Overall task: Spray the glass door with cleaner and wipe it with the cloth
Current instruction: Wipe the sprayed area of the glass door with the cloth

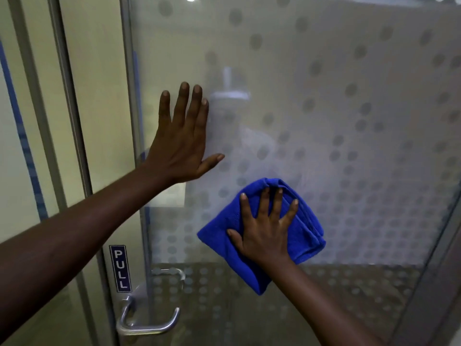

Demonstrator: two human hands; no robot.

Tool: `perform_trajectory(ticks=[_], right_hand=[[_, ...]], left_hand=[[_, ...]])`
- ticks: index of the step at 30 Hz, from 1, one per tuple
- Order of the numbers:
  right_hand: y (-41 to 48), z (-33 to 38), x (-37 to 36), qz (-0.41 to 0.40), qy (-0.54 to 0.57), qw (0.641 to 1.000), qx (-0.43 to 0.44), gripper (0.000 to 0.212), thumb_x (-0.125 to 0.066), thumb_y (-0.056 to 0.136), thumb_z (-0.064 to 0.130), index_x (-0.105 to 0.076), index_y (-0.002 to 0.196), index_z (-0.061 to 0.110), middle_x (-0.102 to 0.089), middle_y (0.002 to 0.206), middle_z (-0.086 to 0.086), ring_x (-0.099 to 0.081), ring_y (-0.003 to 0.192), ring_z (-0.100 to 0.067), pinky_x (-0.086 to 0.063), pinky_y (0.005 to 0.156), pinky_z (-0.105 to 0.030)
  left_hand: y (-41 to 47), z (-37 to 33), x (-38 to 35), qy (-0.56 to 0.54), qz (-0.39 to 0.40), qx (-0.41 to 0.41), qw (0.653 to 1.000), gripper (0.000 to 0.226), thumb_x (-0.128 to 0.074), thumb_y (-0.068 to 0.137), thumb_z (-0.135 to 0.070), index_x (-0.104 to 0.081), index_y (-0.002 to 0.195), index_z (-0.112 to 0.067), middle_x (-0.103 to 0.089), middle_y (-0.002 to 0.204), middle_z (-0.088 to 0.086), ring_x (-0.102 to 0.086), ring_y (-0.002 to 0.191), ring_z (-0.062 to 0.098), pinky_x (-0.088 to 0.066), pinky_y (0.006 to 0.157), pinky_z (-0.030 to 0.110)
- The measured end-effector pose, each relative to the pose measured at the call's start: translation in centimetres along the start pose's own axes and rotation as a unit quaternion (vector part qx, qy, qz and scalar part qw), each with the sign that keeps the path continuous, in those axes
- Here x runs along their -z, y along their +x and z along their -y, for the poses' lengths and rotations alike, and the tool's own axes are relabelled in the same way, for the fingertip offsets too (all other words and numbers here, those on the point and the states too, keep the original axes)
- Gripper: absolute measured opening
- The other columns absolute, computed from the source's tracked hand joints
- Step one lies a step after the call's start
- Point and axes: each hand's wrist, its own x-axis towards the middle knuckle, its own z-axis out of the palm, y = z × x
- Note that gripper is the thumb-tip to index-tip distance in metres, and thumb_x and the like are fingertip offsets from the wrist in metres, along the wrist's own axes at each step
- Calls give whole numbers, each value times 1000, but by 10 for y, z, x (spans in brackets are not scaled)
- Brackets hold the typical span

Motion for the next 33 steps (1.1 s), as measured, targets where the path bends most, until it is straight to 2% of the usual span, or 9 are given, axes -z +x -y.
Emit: perform_trajectory(ticks=[5, 8, 11, 16, 19, 24, 28, 33], right_hand=[[-16, -29, 1, 17, 8, 997, -78, 91, -27, 89, 71, 2, 157, 19, 18, 161, -25, 12, 147, -51, 1, 107, -80], [-3, -53, 13, 39, 9, 985, -169, 95, -35, 84, 66, 2, 156, 16, 4, 157, -35, 0, 144, -56, -6, 105, -81], [35, -77, 35, 42, 13, 965, -258, 93, -34, 84, 62, -2, 155, 12, -8, 155, -40, -7, 143, -60, -12, 105, -81], [120, -84, 71, 3, 31, 942, -334, 89, -26, 87, 61, -3, 156, 10, 1, 159, -35, 2, 146, -55, -9, 107, -79], [175, -66, 90, -32, 26, 944, -326, 89, -26, 87, 62, -4, 157, 12, 1, 160, -32, 2, 147, -53, -8, 107, -79], [222, -24, 102, -60, 4, 972, -227, 88, -25, 89, 67, -2, 157, 15, 1, 162, -30, 3, 148, -51, -5, 108, -79], [208, -10, 94, -59, -1, 985, -162, 89, -25, 88, 70, -4, 157, 17, -1, 162, -28, 2, 149, -50, -5, 108, -78], [164, -3, 76, -31, -4, 994, -104, 88, -28, 89, 71, -8, 157, 19, -3, 162, -28, 2, 148, -52, -5, 108, -77]], left_hand=[[-9, -4, -3, 28, 12, 3, 1000, 99, -29, 89, -72, -14, 149, 6, -14, 155, 33, -5, 145, 46, -3, 113, 65], [-10, -5, -4, 37, 14, 5, 999, 98, -30, 90, -72, -11, 150, 4, -11, 156, 32, -6, 144, 49, -2, 114, 65], [-10, -6, -5, 42, 13, 6, 999, 99, -31, 90, -71, -9, 150, 4, -9, 156, 32, -6, 144, 50, -3, 114, 66], [-8, -8, -6, 41, 10, 13, 999, 96, -32, 92, -68, -8, 150, 4, -9, 156, 32, -7, 144, 50, -3, 114, 67], [-8, -8, -6, 39, 13, 23, 999, 96, -30, 91, -69, -7, 150, 2, -9, 157, 31, -6, 145, 48, -1, 114, 63], [-9, -8, -9, 28, 12, 34, 999, 101, -33, 88, -71, -4, 151, 3, -6, 157, 31, -4, 145, 47, -1, 115, 62], [-11, -6, -11, 21, -21, 62, 998, 103, -46, 85, -65, -12, 146, 11, -13, 151, 40, -8, 140, 55, -4, 115, 64], [-11, -6, -9, 12, -16, 69, 997, 109, -44, 83, -71, -13, 146, 12, -13, 152, 39, -9, 141, 56, -5, 113, 68]])
